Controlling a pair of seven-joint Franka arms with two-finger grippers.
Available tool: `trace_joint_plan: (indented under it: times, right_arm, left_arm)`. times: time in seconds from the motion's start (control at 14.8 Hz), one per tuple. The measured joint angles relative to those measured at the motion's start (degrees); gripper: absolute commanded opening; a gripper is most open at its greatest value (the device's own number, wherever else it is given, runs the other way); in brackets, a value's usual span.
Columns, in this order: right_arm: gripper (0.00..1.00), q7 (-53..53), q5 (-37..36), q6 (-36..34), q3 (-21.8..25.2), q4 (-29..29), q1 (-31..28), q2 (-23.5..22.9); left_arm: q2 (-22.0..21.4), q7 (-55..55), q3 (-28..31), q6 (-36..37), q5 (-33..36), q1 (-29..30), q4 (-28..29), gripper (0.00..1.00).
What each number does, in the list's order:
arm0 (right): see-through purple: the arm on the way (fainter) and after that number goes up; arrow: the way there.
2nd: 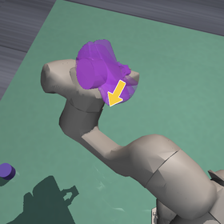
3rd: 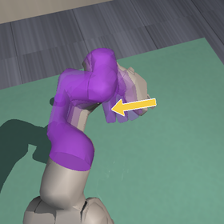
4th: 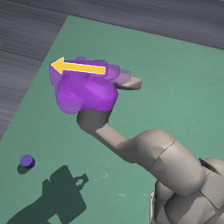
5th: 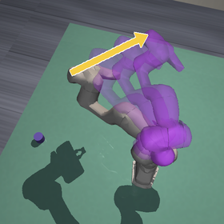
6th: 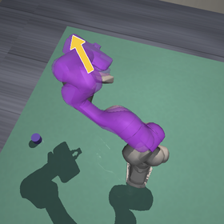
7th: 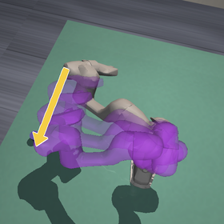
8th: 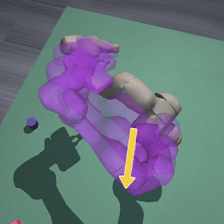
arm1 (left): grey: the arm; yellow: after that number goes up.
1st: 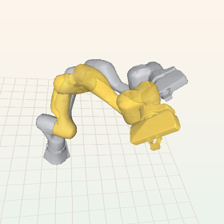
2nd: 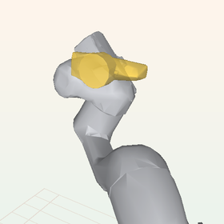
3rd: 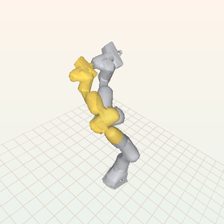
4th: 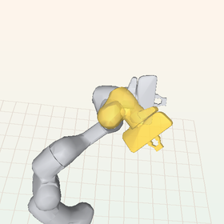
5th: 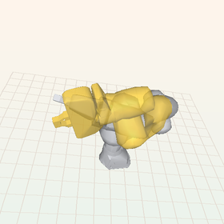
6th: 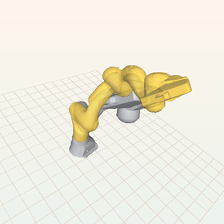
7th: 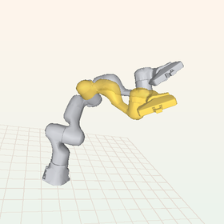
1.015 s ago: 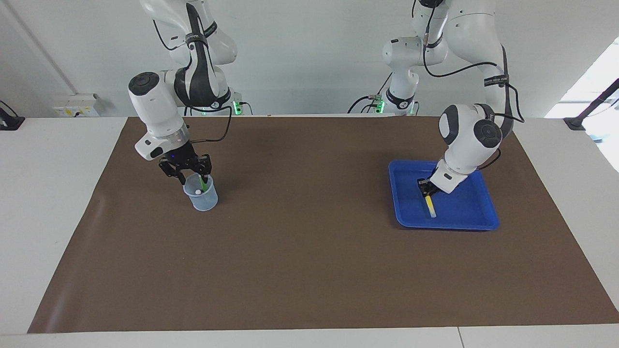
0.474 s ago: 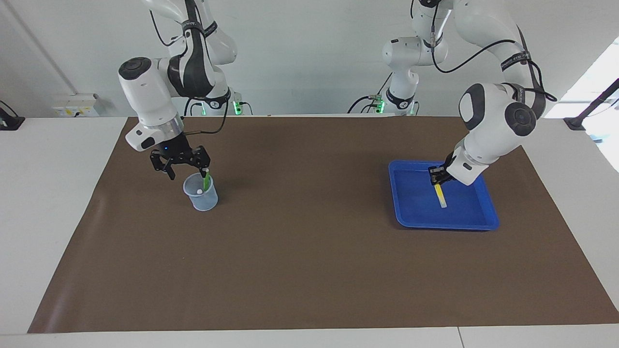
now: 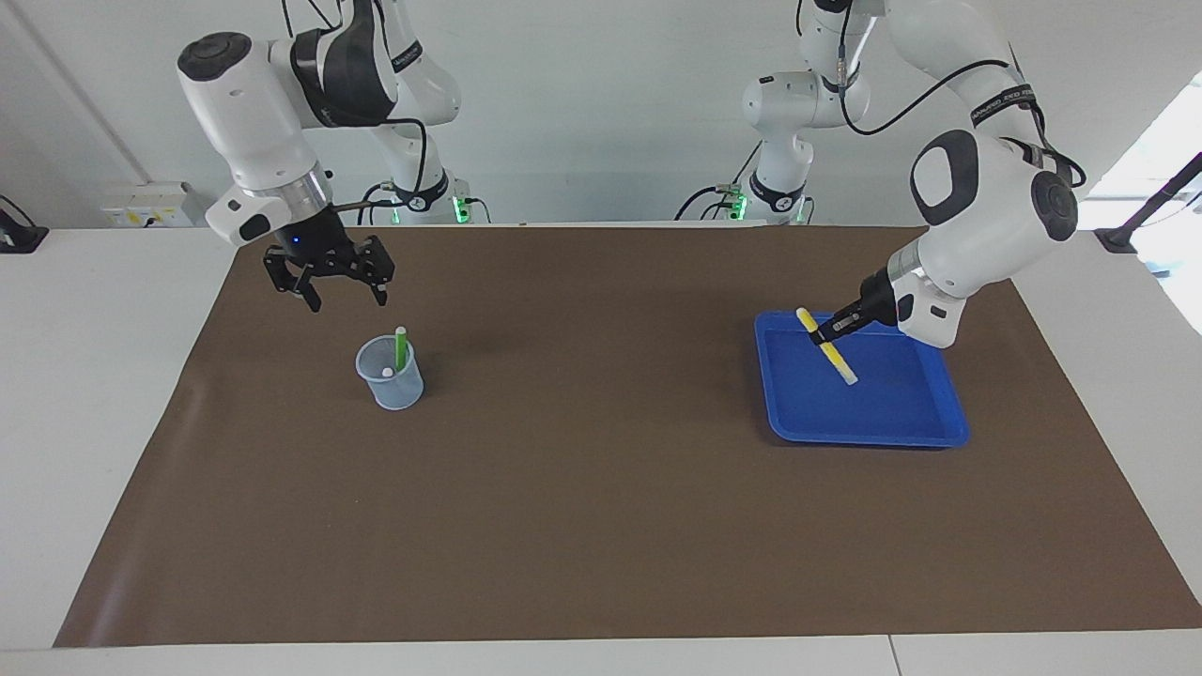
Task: Transfer and insert pens with both arms
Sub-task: 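Lift the yellow pen with the left gripper while the right gripper approaches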
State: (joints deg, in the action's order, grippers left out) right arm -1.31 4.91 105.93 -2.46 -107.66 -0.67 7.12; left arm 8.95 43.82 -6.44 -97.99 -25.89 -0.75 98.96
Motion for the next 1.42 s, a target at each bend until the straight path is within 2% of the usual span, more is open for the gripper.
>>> trace_joint_plan:
  times: [0.2, 0.41, 0.54, 0.74, 1.01, 1.22, 1.42]
  right_arm:
    - [1.00, 0.2, -2.8, -8.2, -0.1, 11.0, 0.0, -4.0]
    - [1.00, 3.9, -2.8, -10.4, -0.7, 16.3, 1.5, -7.0]
    - [1.00, 7.8, 1.0, -9.9, -1.1, 17.0, 4.6, -7.9]
    - [1.00, 9.7, 13.9, -7.0, -1.5, 17.1, 6.4, -8.2]
    - [1.00, 13.9, 25.7, -1.2, -1.6, 16.3, 9.2, -8.5]
    - [1.00, 20.6, 28.8, 7.7, -1.7, 14.7, 15.0, -8.5]
    - [1.00, 22.6, 28.9, 11.4, -1.8, 13.8, 18.9, -9.1]
  left_arm:
    - [-0.5, 12.6, 0.0, 0.3, -10.7, -0.1, 0.2, 0.00]
    - [-1.0, 20.4, 0.0, 0.4, -20.6, -0.2, 1.4, 0.00]
    - [-1.6, 24.4, -0.2, 0.1, -25.5, -0.5, 2.8, 0.00]
    - [-4.0, 28.3, -0.6, -3.7, -31.4, -2.3, 6.7, 0.00]
    - [-10.3, 32.9, -0.8, -16.5, -39.4, -9.3, 15.6, 0.00]
    - [-14.2, 38.1, -0.9, -25.0, -42.5, -14.3, 20.3, 0.00]
    - [-15.2, 40.1, -0.9, -28.1, -43.3, -16.7, 21.5, 0.00]
